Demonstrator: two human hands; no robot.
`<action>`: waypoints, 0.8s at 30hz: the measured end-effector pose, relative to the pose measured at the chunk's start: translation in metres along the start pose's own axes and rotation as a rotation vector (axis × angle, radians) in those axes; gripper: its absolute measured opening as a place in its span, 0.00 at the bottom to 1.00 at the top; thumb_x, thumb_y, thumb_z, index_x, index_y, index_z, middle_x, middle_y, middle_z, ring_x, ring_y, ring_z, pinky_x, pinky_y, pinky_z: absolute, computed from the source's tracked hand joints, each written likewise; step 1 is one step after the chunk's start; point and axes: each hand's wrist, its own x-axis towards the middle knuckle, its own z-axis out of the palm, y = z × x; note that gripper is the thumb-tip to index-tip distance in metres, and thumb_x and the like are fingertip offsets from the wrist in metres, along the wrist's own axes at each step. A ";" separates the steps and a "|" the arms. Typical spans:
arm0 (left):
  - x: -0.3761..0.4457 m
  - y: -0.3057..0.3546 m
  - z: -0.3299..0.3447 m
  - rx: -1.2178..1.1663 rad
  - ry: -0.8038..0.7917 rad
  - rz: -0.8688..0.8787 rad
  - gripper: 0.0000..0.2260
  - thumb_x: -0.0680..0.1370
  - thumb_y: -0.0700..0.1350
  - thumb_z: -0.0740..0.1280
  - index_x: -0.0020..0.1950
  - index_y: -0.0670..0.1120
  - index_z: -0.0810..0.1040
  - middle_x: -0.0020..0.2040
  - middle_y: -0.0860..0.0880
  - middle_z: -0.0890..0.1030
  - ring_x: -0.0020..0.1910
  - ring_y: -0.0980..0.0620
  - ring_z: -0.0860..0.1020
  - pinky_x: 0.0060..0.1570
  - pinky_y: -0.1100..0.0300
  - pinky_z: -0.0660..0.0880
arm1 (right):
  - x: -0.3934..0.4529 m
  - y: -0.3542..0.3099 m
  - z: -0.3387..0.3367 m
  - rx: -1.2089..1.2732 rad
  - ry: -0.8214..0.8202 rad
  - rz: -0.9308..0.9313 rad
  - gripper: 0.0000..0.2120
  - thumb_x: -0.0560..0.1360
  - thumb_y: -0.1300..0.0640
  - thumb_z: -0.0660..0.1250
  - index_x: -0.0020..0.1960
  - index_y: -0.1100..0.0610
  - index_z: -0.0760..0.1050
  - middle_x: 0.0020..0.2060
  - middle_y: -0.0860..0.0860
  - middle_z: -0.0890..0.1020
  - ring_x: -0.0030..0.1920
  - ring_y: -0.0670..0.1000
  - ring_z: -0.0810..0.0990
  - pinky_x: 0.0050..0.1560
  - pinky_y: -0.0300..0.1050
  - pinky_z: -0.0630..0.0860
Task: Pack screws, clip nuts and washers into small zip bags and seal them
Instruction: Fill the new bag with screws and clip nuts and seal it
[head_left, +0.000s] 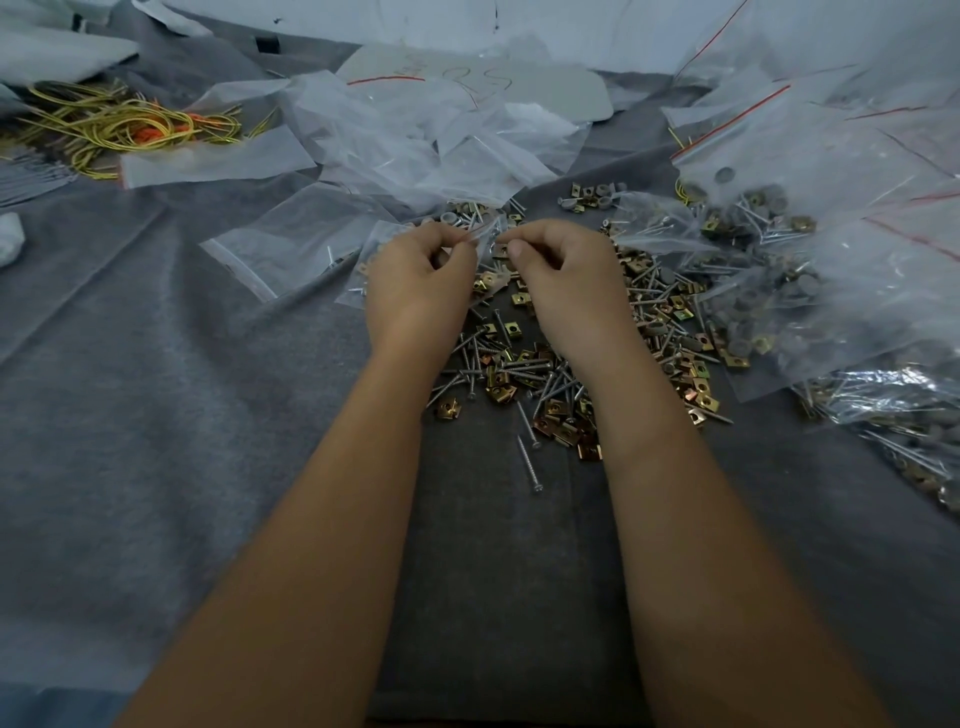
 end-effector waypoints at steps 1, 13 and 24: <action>-0.001 0.000 0.000 -0.001 -0.006 0.009 0.10 0.76 0.46 0.64 0.39 0.60 0.79 0.30 0.54 0.77 0.25 0.60 0.70 0.32 0.57 0.71 | 0.001 0.000 0.002 -0.007 0.015 0.000 0.07 0.80 0.59 0.64 0.52 0.54 0.81 0.42 0.41 0.80 0.44 0.35 0.77 0.41 0.21 0.69; -0.003 0.002 -0.001 -0.021 0.026 0.023 0.09 0.74 0.47 0.63 0.40 0.60 0.79 0.31 0.52 0.79 0.27 0.59 0.72 0.32 0.57 0.71 | 0.001 0.001 -0.001 -0.026 0.077 -0.049 0.09 0.79 0.58 0.65 0.56 0.54 0.81 0.45 0.45 0.83 0.46 0.39 0.81 0.45 0.27 0.74; 0.001 0.000 0.000 -0.061 0.062 0.001 0.10 0.76 0.45 0.64 0.41 0.59 0.80 0.25 0.57 0.73 0.24 0.59 0.68 0.29 0.61 0.67 | -0.005 -0.004 -0.022 -0.717 -0.334 0.034 0.11 0.71 0.53 0.68 0.51 0.42 0.82 0.47 0.48 0.75 0.58 0.57 0.70 0.59 0.51 0.70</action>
